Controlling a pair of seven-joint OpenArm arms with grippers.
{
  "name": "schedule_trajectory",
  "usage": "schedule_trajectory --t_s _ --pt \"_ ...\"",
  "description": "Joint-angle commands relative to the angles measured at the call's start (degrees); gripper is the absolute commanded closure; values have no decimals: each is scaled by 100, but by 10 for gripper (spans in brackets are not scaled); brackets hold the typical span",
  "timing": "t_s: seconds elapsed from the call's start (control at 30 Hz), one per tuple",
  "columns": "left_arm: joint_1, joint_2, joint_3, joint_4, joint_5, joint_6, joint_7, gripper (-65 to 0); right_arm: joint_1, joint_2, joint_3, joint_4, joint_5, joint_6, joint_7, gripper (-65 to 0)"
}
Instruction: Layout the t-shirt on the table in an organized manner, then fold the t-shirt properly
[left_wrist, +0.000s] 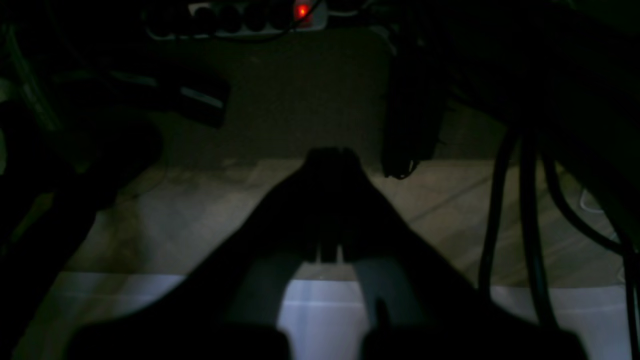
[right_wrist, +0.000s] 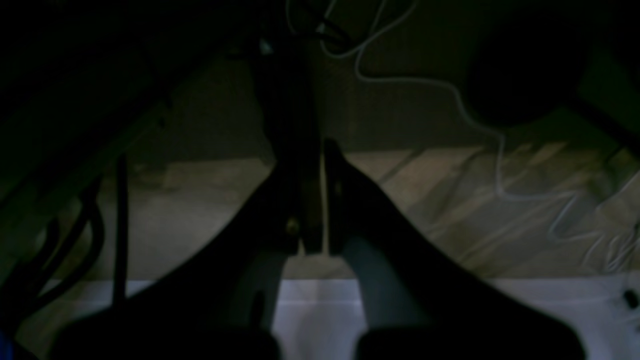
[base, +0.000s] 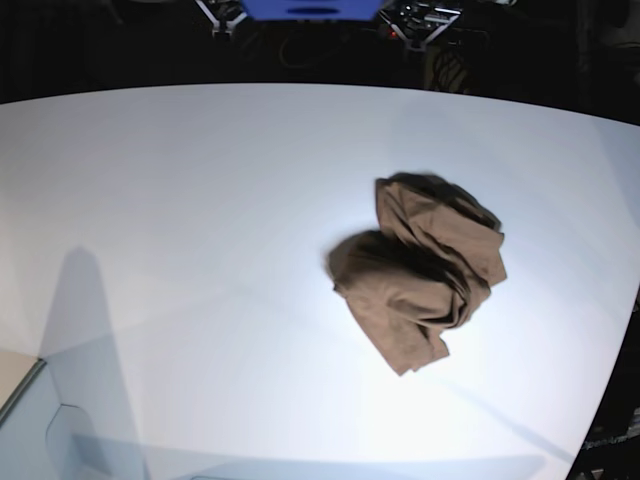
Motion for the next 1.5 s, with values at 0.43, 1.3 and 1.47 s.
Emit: schedule_trajectory --t_s 0.43,1.3,1.47 --pt "515 56 -5 1157 -5 5 1 0 352 255 11 15 38 32 -8 0" --pt "2370 -269 -5 4911 -14 -3 71 0 -1336 686 28 2564 65 32 537 0" --pt "3241 -612 -5 6731 -14 5 230 0 -2400 703 195 4524 65 32 529 0"
